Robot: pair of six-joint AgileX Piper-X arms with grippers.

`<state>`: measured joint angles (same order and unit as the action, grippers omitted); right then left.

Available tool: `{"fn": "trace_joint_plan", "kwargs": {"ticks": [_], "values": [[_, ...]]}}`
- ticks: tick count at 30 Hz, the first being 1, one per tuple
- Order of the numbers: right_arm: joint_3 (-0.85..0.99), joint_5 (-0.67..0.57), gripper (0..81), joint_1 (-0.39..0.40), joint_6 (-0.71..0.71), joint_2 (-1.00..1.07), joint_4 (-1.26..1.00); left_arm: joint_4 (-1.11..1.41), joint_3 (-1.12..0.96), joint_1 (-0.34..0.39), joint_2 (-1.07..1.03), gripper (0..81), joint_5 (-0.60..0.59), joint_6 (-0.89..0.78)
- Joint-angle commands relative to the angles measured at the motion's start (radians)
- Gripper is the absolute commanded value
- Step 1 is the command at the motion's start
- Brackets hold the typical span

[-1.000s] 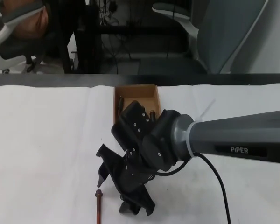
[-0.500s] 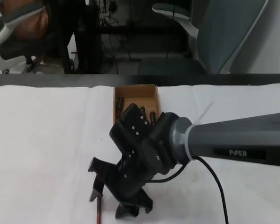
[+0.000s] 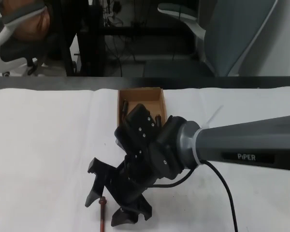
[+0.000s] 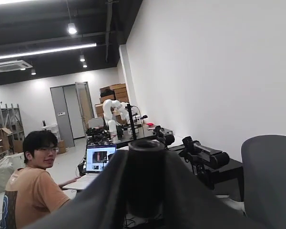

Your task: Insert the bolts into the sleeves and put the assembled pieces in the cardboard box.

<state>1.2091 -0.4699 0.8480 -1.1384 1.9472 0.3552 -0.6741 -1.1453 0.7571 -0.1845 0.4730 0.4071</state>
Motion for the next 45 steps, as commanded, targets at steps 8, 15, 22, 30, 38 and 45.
{"fn": "trace_joint_plan", "kwargs": {"ticks": [8,15,22,30,38,45], "values": [[0.001,-0.041,70.0,-0.004,0.005,0.003,-0.006,0.006,-0.019,-0.001,0.004,1.8,0.004,0.004],[0.001,-0.053,70.0,-0.016,-0.008,0.003,-0.006,0.004,-0.019,-0.001,0.004,1.8,0.004,0.004],[0.001,-0.070,70.0,-0.021,-0.063,0.003,-0.002,0.001,-0.019,-0.001,0.004,1.8,0.004,0.004],[0.001,-0.075,70.0,-0.022,-0.059,0.003,-0.006,-0.041,-0.019,-0.001,0.004,1.8,0.004,0.004],[0.001,-0.020,70.0,-0.022,0.025,-0.015,-0.130,-0.041,-0.019,-0.001,0.004,1.8,0.004,0.004],[0.001,0.103,70.0,-0.022,0.243,-0.103,-0.230,-0.041,-0.019,-0.001,0.004,1.8,0.004,0.004]]}}
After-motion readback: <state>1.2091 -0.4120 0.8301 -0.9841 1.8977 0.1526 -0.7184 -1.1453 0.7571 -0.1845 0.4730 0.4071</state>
